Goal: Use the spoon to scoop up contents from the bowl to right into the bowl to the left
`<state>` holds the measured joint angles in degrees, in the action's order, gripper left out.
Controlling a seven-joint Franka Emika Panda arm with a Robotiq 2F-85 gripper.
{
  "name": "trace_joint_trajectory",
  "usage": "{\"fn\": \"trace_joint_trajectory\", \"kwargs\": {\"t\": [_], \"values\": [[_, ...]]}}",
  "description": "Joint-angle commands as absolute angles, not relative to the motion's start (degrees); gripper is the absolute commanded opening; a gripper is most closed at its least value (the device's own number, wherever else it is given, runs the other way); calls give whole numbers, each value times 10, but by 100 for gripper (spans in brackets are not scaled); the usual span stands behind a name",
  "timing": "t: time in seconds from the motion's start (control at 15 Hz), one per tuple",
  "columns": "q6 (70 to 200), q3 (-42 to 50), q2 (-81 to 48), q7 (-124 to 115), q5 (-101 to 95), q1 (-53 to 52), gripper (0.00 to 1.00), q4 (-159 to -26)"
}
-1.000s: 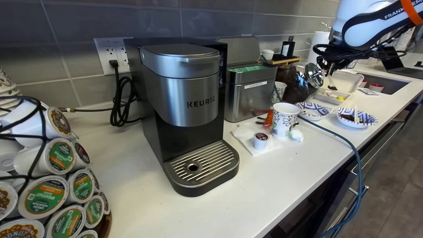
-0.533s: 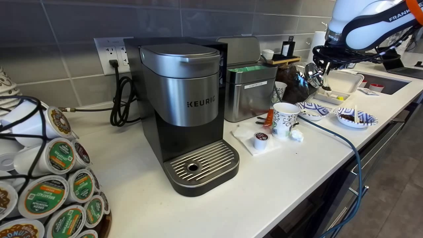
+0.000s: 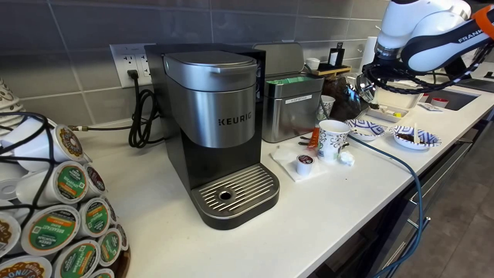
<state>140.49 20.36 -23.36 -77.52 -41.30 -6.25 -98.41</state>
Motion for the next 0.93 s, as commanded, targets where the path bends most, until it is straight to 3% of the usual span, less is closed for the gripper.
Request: {"fn": "trace_joint_trajectory", "kwargs": {"t": [0.0, 0.87], "values": [[1416, 207, -232, -881, -511, -70, 3, -999], [1348, 130, -219, -1186, -865, -45, 3, -1016]]}}
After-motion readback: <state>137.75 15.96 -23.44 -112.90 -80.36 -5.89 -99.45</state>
